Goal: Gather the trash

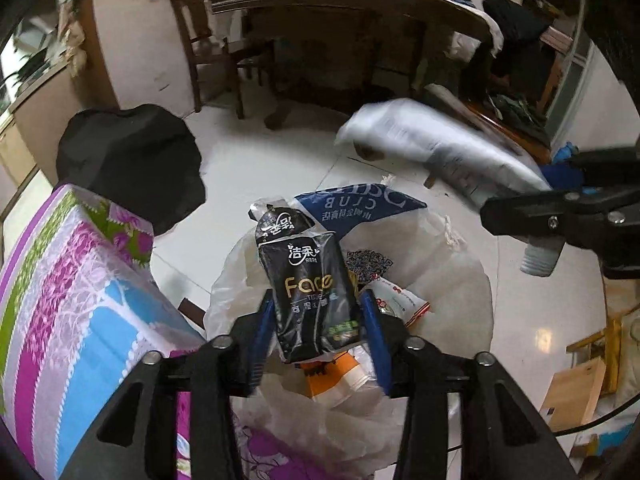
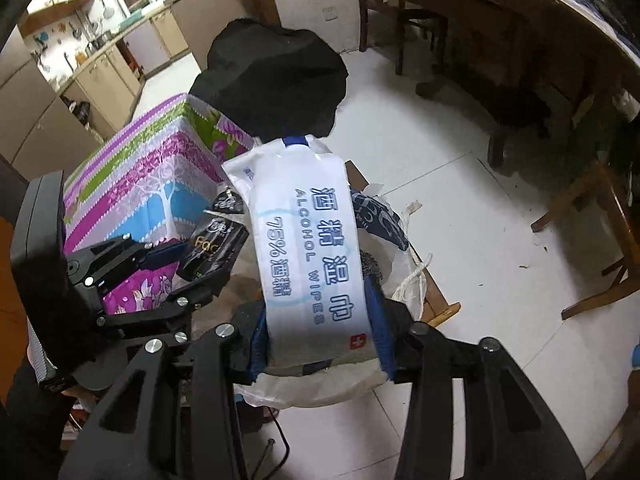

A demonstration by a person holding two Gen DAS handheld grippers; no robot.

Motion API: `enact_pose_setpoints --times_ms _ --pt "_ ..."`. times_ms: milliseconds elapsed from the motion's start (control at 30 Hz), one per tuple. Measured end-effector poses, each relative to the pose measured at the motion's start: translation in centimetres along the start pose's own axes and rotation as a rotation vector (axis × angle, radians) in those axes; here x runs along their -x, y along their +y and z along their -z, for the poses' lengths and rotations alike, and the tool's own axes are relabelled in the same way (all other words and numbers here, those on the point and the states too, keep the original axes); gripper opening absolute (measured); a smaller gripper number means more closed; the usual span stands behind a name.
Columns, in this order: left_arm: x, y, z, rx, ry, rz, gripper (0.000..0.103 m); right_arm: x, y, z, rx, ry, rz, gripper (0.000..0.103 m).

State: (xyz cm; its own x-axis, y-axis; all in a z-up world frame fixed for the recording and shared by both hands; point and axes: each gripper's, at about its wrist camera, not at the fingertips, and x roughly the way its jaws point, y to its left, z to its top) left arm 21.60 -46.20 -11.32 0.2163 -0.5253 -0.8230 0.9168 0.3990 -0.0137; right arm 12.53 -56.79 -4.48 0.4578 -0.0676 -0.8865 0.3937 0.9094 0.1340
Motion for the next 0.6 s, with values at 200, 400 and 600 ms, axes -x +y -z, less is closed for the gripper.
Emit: enact_pose_setpoints --times_ms 200,400,600 --pt "-0.2 1.6 0.6 0.031 0.005 -0.053 0.064 -0.3 -0.3 -0.2 -0.017 -0.023 0.01 0.055" --pt "1.9 1.7 2.2 0.02 -0.041 -0.089 0.064 0.4 0.0 1.0 -0.014 -0.035 0.011 0.055" --pt "7.6 -1.0 6.2 -0.056 -0.166 -0.178 0.065 4.5 1.1 6.0 -0.026 -0.205 0.042 0.069"
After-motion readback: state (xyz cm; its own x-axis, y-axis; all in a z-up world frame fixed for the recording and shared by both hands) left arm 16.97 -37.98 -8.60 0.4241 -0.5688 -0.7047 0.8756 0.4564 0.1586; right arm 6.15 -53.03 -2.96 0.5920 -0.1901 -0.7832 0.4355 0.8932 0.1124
